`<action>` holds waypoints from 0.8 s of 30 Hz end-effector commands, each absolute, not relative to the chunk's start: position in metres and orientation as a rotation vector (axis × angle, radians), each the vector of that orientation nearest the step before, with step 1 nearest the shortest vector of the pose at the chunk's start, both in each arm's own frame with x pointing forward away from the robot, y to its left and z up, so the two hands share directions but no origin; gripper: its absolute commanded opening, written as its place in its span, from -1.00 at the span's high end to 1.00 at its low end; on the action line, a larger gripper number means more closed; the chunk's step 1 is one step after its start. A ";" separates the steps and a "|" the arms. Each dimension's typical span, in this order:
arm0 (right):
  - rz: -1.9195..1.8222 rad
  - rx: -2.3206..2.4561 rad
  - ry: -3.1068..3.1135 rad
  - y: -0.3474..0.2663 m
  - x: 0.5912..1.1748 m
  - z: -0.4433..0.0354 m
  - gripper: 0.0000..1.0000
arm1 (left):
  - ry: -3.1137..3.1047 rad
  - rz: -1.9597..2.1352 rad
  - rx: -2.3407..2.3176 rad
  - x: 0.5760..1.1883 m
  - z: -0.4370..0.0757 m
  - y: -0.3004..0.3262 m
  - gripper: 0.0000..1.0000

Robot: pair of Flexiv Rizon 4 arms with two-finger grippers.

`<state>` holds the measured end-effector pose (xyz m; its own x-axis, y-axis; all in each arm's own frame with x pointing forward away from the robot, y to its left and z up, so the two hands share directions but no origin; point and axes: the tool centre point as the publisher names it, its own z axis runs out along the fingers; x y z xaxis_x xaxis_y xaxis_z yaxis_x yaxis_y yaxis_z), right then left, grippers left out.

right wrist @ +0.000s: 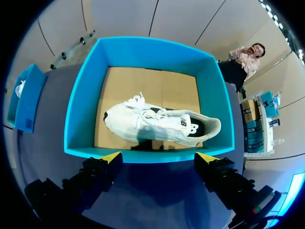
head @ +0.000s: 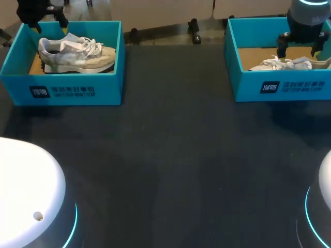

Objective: Take the shoe out of the shoebox, open the shoe tongue, remove and reinsert the insole, then place the shoe into the shoebox

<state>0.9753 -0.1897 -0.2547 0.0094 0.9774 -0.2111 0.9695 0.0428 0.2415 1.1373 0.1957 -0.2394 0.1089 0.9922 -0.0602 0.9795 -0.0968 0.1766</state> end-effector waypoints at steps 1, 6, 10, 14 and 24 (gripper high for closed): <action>0.038 1.974 2.006 -0.190 0.975 -0.255 -1.00 | 2.025 0.116 2.202 1.153 -0.244 0.205 -1.00; 0.038 1.974 2.006 -0.190 0.975 -0.255 -1.00 | 2.079 0.141 2.200 1.165 -0.249 0.222 -1.00; 0.038 1.974 2.006 -0.190 0.975 -0.255 -1.00 | 2.165 0.222 2.133 1.173 -0.253 0.228 -1.00; 0.038 1.974 2.006 -0.190 0.975 -0.255 -1.00 | 2.165 0.222 2.133 1.173 -0.253 0.228 -1.00; 0.038 1.974 2.006 -0.190 0.975 -0.255 -1.00 | 2.047 0.204 2.214 1.157 -0.253 0.220 -1.00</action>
